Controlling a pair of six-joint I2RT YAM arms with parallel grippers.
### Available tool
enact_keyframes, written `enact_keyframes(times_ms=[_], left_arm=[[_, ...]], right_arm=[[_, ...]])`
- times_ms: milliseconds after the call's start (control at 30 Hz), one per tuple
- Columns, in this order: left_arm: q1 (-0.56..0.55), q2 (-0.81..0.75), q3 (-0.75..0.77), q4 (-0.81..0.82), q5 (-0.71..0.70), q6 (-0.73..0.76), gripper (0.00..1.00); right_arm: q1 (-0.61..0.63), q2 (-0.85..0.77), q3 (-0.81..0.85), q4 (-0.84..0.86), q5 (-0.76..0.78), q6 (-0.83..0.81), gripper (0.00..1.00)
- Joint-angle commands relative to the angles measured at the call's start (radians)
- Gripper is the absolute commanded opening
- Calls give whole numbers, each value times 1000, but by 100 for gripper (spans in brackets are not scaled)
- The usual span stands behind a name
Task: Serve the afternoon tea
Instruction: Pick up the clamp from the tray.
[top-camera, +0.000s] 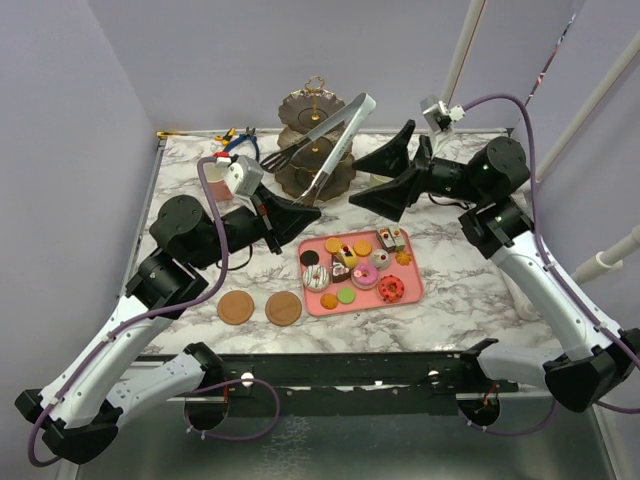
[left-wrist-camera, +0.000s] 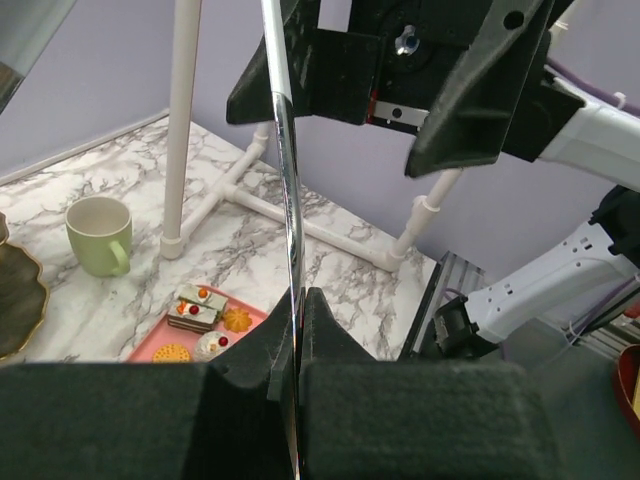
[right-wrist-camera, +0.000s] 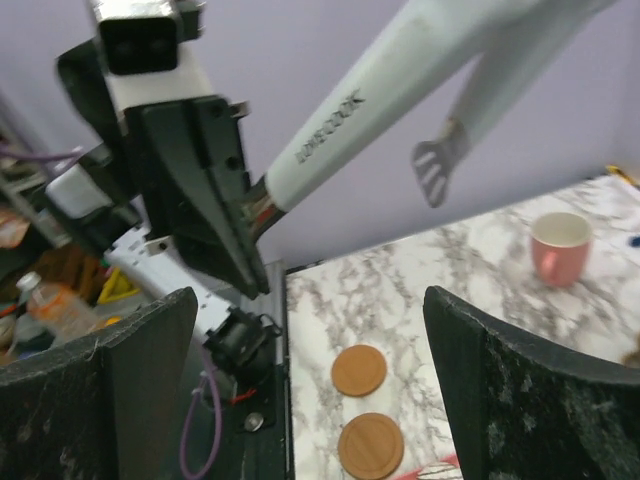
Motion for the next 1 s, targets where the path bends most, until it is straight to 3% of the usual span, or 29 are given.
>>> enact_keyframes(times_ms=[0,367,767,967], left_arm=[[5,-16,31,16,95,-9,0],[5,8,33,36,234,-6,0],[5,31,34,89,271,-29,0],[5,35,31,104,286,-32,0]], right_arm=[[-1,24,-32,267,-226,60,100],[-3,71,64,157,-113,-95,100],[0,122,-31,636,-181,237,100],[6,177,-38,781,-203,347,100]])
